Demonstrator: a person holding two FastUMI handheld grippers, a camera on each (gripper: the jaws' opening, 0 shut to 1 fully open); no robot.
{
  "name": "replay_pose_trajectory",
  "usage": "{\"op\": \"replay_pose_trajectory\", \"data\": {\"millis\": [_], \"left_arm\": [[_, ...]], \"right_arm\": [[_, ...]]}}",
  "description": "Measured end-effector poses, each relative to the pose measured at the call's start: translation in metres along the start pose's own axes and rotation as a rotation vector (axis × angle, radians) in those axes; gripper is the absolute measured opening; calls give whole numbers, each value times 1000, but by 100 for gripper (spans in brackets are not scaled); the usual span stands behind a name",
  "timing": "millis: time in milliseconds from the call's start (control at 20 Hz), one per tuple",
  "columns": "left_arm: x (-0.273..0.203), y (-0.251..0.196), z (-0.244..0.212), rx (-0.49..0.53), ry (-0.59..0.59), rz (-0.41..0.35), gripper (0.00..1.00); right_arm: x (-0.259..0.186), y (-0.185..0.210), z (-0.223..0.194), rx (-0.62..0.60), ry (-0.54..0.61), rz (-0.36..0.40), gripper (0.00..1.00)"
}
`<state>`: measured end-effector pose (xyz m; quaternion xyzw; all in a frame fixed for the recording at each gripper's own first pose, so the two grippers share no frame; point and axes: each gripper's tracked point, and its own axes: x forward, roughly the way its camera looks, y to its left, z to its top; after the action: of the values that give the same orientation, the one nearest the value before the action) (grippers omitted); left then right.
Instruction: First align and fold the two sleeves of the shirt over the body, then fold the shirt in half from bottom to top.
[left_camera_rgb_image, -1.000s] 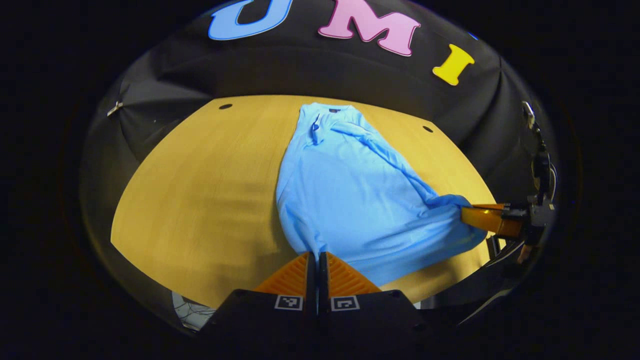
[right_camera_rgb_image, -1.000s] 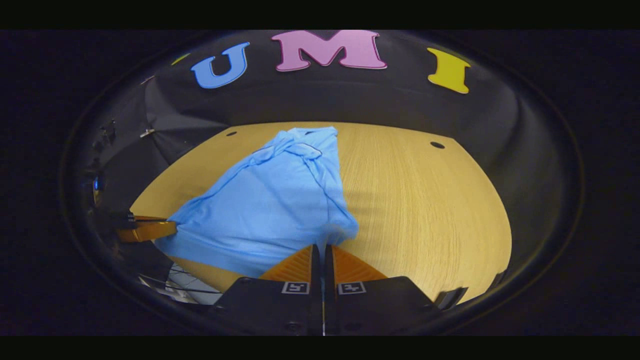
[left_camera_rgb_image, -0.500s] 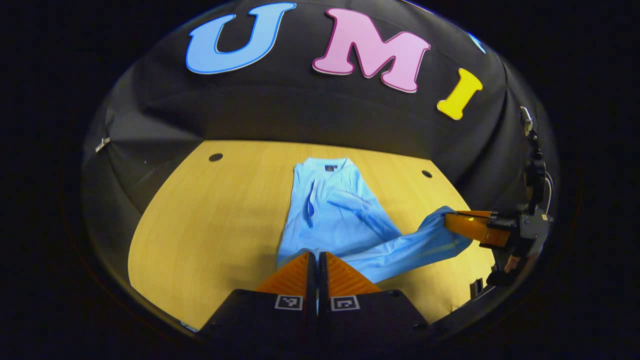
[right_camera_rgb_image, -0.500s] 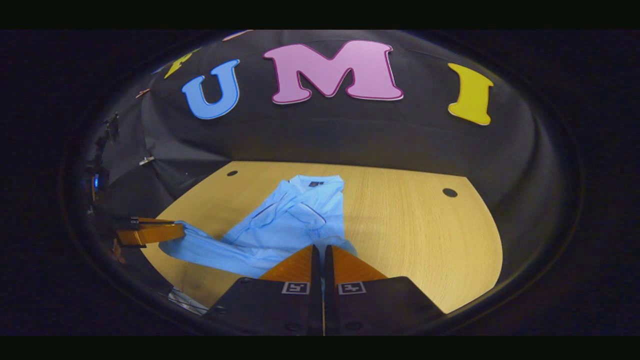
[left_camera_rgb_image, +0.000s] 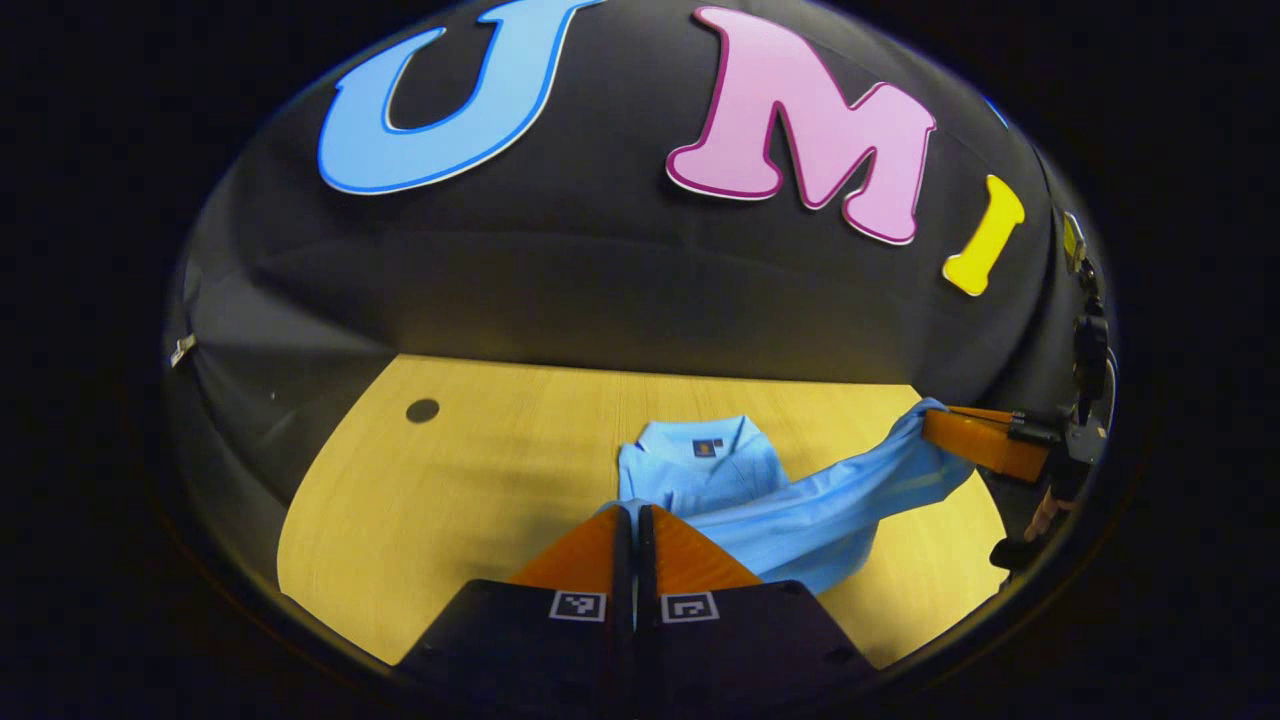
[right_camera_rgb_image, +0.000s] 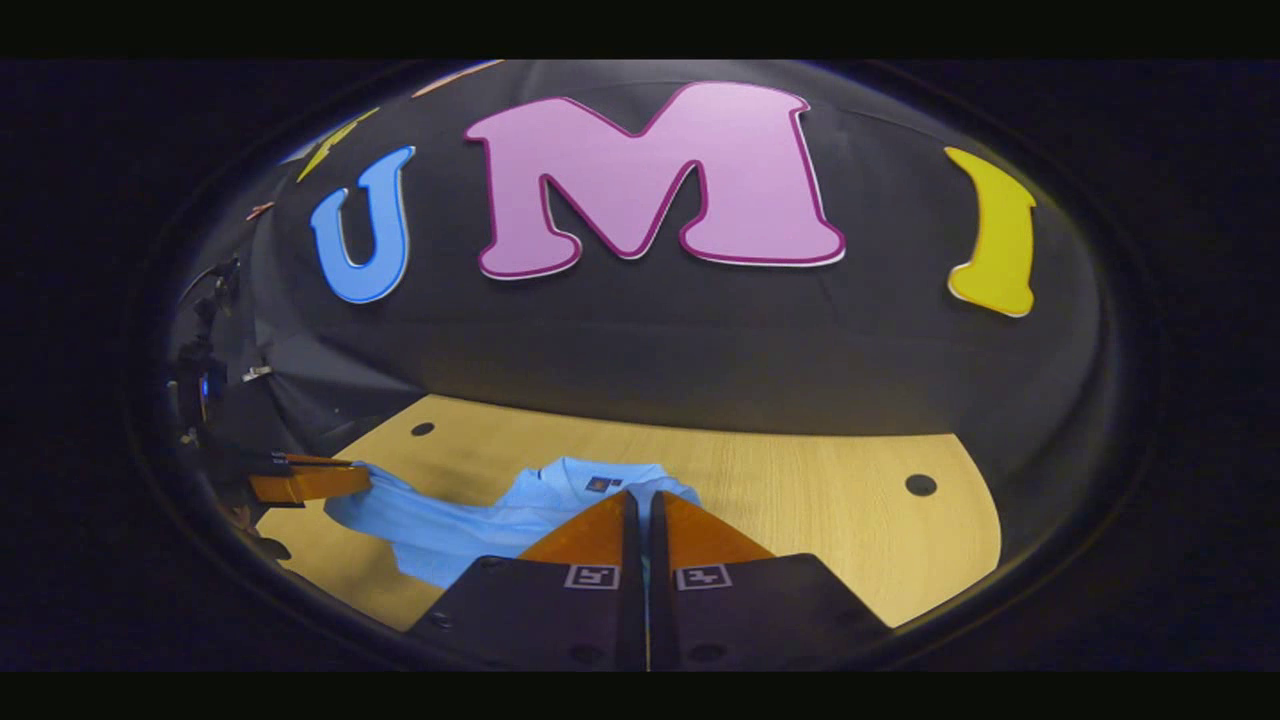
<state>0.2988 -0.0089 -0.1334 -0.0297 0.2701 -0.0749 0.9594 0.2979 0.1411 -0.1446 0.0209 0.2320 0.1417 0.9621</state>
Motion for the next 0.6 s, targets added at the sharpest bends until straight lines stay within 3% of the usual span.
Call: {"op": "replay_pose_trajectory", "data": {"millis": [100, 200, 400, 450, 500, 600], "left_arm": [[35, 10, 14, 9, -5, 8, 6], [72, 18, 28, 7, -16, 14, 6], [151, 28, 39, 2, -7, 8, 6], [170, 28, 40, 22, -3, 9, 6], [185, 26, 40, 49, -2, 14, 6], [205, 28, 36, 96, -9, 39, 6]], "right_arm": [[33, -10, 16, 9, -36, -22, 0], [65, -15, 23, 4, -43, -33, 11], [128, -30, 13, -39, -34, -63, 6], [138, -32, 10, -41, -45, -76, 12], [149, -33, 5, -38, -50, -86, 5], [168, -38, -8, -29, -40, -106, 6]]}}
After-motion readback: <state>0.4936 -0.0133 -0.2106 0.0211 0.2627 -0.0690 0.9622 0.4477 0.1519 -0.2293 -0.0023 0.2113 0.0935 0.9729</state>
